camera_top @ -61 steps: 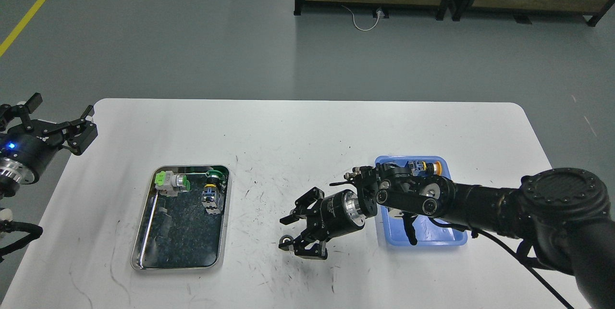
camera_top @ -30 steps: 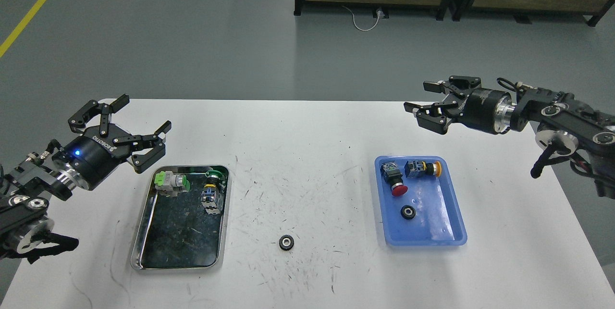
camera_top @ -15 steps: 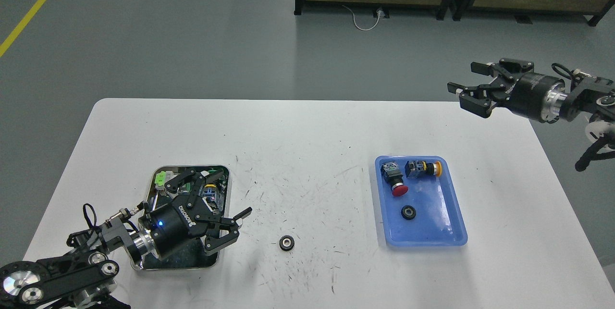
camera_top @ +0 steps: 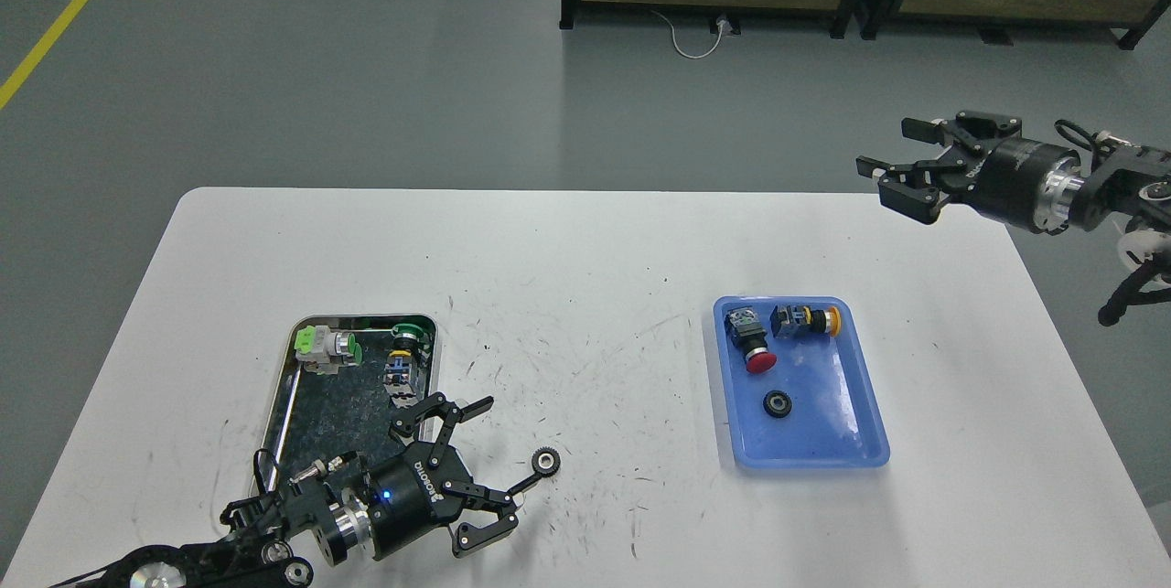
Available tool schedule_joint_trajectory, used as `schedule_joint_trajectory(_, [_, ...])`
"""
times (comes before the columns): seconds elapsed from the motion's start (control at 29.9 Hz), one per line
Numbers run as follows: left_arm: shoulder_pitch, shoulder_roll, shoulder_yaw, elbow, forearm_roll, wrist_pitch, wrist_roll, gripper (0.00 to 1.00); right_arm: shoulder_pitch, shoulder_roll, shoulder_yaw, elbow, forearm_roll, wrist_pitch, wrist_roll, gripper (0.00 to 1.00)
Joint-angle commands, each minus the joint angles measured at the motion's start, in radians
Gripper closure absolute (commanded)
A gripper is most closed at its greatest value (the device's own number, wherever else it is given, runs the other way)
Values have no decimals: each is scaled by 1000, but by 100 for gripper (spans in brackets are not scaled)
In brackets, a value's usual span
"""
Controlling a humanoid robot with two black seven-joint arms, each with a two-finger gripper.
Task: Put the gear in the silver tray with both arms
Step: 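Grasp the black gear on the table with the left gripper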
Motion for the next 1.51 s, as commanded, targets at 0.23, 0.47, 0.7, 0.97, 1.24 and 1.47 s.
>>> schedule_joint_trajectory(0.23, [-5,-136,1,147,-13,-4,0,3,-6,2,-5,-3,-2,-1,0,25])
schedule_joint_trajectory(0.47, [0,-152,1,178,-42,-11,0,9,-8,0,-7,-3,-2,-2,0,25])
schedule_joint_trajectory(0.7, [-1,-155,24,198,-100,-48,0,12,-12,2,-8,-3,-9,-5,0,25])
schedule_joint_trajectory(0.97, [-1,-171,26,210,-103,-79,0,11,-14,8,-10,-5,-14,-5,0,25])
schedule_joint_trajectory(1.24, [-1,-217,26,267,-114,-79,0,13,-15,9,-11,-8,-15,-5,0,25])
schedule_joint_trajectory(1.47, [-5,-213,26,268,-117,-80,0,26,-20,8,-10,-8,-15,-5,2,25])
